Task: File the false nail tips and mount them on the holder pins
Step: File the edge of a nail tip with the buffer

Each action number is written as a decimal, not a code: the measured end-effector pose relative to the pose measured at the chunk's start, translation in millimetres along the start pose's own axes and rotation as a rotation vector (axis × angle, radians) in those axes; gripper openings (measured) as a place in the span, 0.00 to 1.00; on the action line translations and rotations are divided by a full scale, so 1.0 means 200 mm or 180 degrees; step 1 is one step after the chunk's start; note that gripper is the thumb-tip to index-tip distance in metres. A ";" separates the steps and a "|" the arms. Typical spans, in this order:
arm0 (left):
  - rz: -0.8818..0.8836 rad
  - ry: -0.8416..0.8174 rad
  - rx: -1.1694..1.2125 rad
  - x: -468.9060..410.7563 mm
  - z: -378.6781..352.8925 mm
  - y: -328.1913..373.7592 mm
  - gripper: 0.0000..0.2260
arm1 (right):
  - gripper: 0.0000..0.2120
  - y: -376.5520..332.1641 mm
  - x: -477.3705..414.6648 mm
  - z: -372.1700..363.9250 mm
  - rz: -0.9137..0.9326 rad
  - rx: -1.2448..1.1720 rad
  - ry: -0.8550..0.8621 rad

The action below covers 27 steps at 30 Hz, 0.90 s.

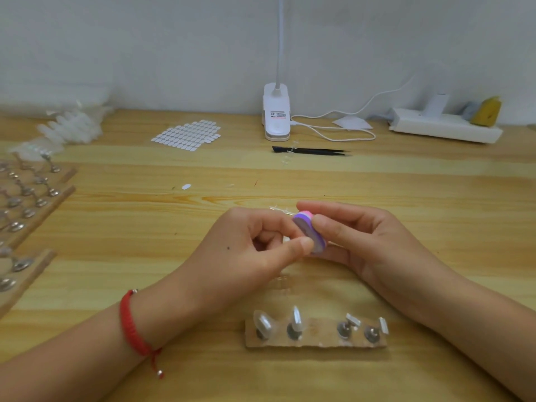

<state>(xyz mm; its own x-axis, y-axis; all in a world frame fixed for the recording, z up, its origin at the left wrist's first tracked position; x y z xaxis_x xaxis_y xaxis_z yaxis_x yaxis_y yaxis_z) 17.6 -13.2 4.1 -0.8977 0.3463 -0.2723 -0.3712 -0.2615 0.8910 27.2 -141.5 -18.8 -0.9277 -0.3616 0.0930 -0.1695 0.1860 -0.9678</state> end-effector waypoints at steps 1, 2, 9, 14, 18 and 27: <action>0.0032 0.0065 0.0048 0.00 0.01 -0.01 0.07 | 0.16 0.00 0.00 0.00 -0.0025 -0.0050 0.0004; 0.0095 0.0164 0.0124 -0.01 0.04 -0.02 0.07 | 0.16 0.00 0.00 0.01 -0.0060 -0.0080 0.0009; 0.0140 0.0175 0.0226 -0.02 0.05 -0.02 0.06 | 0.15 0.01 -0.01 0.02 -0.0197 -0.0165 0.0018; 0.0055 0.0015 0.0015 -0.02 0.03 0.00 0.06 | 0.14 0.01 -0.01 0.01 -0.0217 -0.0122 -0.0115; -0.0079 0.0129 -0.0104 -0.02 0.06 0.02 0.06 | 0.15 0.01 -0.01 0.02 -0.0210 -0.0149 -0.0099; -0.0153 0.0457 0.0291 0.00 0.05 0.05 0.07 | 0.19 -0.02 -0.01 0.07 0.0061 -0.0735 0.0333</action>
<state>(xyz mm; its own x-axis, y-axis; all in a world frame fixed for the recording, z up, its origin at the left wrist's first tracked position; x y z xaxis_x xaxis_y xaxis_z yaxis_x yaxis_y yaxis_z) 16.4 -6.0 15.9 -0.9065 0.2225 -0.3588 -0.3973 -0.1625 0.9032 34.0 -155.6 -18.0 -0.9588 -0.2616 0.1105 -0.2119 0.4001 -0.8916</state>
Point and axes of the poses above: each hand's wrist, its own x-axis away from the middle knuckle, its own z-axis out of the back of the hand, y = z × x, the point moved 8 cm from there along -x, towards the middle knuckle, and after that the axes turned 2 degrees about -z, right-handed, at the moved point
